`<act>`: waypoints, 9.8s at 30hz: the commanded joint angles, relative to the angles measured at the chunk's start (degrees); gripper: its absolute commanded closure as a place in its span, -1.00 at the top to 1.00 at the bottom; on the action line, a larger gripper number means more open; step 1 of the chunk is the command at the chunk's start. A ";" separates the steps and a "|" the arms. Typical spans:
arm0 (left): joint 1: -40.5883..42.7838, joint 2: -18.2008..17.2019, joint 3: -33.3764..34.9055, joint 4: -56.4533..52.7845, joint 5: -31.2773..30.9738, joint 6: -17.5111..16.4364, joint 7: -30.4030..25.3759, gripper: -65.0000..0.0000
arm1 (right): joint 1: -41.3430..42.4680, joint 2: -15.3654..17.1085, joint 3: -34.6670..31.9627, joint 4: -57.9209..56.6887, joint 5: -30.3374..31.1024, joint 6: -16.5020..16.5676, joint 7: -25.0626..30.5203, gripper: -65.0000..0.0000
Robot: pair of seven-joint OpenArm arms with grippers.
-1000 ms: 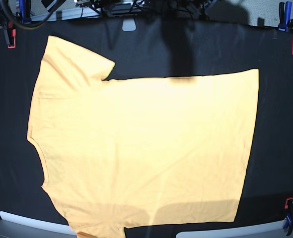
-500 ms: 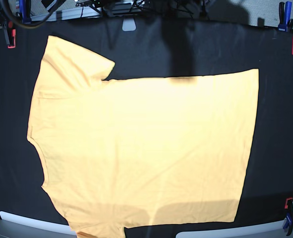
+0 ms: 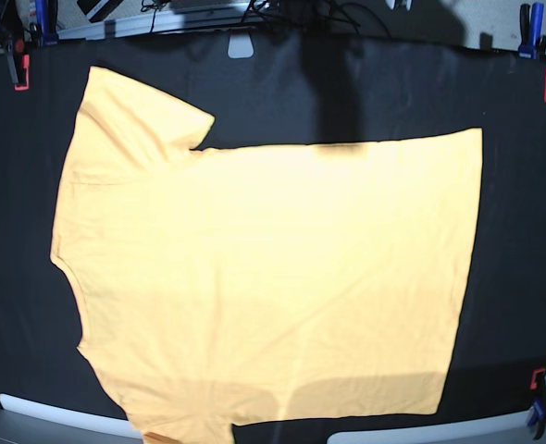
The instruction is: Layout the t-shirt on the table in an organized manner, then fold the t-shirt properly
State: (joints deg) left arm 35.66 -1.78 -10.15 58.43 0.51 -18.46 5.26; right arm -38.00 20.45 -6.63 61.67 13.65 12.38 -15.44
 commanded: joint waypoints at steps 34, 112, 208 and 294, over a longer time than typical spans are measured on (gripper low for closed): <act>7.32 -36.20 1.64 56.89 17.51 -8.24 6.84 -0.17 | -24.65 25.88 30.99 64.70 0.83 7.37 -13.11 -0.38; -18.53 -43.50 18.88 32.76 18.51 -7.96 4.94 -1.00 | 8.39 27.74 -0.96 42.29 -42.69 -1.05 0.00 -0.04; 10.78 -52.22 3.80 53.68 3.91 -7.93 9.05 -1.00 | 1.42 32.00 -1.97 51.49 -28.52 6.03 -17.09 -1.00; -30.12 -29.51 4.70 21.75 0.94 -6.43 -1.66 -1.00 | 45.05 23.82 -13.86 20.70 -11.93 5.92 -10.29 -1.00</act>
State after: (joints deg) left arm 6.26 -30.20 -4.93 79.33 1.93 -25.58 4.69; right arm 5.63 43.16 -21.02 81.73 1.72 19.11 -26.44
